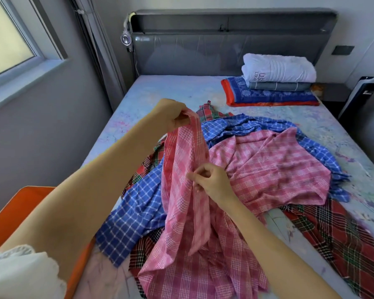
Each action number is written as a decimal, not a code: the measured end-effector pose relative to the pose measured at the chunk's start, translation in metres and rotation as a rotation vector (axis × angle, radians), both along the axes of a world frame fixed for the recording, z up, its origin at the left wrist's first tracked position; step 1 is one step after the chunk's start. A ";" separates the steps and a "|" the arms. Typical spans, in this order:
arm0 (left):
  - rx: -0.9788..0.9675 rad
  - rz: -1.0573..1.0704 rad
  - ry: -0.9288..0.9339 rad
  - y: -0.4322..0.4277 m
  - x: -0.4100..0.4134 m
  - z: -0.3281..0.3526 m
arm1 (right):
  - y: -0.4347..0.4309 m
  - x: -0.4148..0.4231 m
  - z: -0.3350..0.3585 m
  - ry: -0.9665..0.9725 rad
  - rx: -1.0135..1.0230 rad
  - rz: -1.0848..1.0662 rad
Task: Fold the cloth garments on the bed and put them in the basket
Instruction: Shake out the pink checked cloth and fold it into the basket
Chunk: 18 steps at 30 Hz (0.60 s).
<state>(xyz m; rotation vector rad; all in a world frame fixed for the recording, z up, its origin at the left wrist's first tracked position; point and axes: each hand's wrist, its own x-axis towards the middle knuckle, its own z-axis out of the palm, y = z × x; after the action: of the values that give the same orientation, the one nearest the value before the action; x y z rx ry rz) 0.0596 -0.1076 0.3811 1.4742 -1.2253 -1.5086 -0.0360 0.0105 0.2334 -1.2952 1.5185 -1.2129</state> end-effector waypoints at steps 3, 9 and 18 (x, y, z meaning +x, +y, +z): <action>0.005 -0.042 -0.008 0.003 0.002 0.002 | -0.010 0.004 0.003 0.233 -0.092 -0.116; 0.071 -0.043 0.071 0.013 0.000 0.004 | -0.024 0.018 0.005 0.587 -0.141 -0.355; 0.179 -0.013 0.216 0.026 -0.016 -0.001 | -0.035 0.032 0.010 0.492 -0.066 -0.416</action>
<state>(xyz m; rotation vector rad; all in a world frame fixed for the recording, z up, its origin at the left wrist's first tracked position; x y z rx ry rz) 0.0439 -0.0814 0.3799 1.3738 -0.9955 -1.7741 -0.0043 -0.0244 0.2432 -1.4362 2.2019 -1.2591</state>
